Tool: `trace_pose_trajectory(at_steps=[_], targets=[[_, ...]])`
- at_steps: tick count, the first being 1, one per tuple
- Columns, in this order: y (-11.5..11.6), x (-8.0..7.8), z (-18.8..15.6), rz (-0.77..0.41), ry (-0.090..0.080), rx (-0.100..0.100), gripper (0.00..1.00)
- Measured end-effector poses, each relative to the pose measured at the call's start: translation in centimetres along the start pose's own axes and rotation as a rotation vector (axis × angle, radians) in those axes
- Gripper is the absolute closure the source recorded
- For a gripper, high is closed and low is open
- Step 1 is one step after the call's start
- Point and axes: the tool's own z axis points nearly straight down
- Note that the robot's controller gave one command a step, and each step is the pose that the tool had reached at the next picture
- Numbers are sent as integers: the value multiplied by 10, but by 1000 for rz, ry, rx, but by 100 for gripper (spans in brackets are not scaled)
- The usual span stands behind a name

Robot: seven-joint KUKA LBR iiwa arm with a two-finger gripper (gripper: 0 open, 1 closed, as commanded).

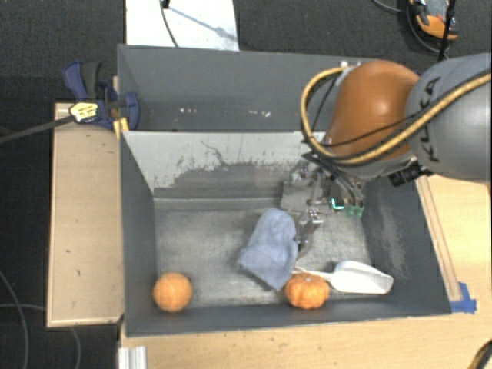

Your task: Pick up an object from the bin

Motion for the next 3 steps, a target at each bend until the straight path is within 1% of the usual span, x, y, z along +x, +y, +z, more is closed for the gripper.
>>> trace_pose_trajectory(at_steps=[1,2,3], targets=[[0,-2,-3,1,-7,0,0],[7,-16,106,-77,-13,-2,100],[7,-16,106,-76,-13,-2,100]])
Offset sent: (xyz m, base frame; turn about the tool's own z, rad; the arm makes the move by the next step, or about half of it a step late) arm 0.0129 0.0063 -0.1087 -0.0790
